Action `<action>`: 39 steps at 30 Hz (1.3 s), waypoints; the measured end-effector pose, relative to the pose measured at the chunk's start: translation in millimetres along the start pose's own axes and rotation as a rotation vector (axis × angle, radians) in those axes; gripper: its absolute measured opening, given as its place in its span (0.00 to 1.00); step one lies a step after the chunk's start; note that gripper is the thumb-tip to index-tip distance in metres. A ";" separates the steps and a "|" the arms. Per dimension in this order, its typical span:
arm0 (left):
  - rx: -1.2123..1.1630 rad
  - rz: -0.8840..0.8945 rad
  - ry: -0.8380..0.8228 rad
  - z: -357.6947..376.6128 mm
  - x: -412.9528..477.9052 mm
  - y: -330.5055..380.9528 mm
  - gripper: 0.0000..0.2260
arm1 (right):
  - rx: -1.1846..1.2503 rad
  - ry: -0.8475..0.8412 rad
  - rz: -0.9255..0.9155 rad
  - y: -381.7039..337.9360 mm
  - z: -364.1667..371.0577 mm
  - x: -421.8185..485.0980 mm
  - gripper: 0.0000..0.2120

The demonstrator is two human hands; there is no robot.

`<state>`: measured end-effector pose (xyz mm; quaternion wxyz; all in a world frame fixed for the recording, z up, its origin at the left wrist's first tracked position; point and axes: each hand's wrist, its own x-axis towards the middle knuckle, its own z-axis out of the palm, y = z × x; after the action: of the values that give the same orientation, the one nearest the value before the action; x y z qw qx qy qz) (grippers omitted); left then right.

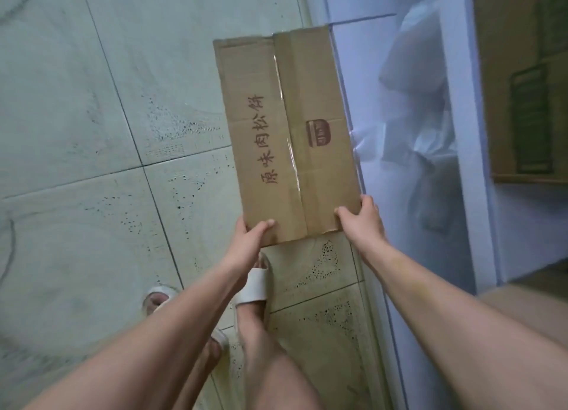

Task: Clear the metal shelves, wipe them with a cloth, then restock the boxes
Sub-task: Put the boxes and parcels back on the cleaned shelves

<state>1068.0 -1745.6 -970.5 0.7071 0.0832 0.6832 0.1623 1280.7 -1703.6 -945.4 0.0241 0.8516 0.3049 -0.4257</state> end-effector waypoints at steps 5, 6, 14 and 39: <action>0.006 0.257 0.244 -61.7 -127.6 101.1 0.27 | 0.340 -0.052 -0.206 -103.2 -50.0 -122.3 0.29; -0.014 0.316 0.281 -72.8 -160.3 122.9 0.26 | 0.386 -0.075 -0.240 -128.8 -62.7 -152.7 0.31; 0.113 0.861 0.622 -185.4 -482.0 338.1 0.27 | 0.487 -0.233 -0.723 -327.8 -200.5 -423.5 0.42; -0.103 1.914 1.917 -214.7 -1222.5 161.2 0.42 | 1.129 -0.957 -2.230 -379.2 -358.8 -1095.8 0.57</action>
<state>819.3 -2037.1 221.1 -0.4296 0.3505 0.5712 0.6053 835.9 -1834.0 176.4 -0.5829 -0.1890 0.5777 -0.5392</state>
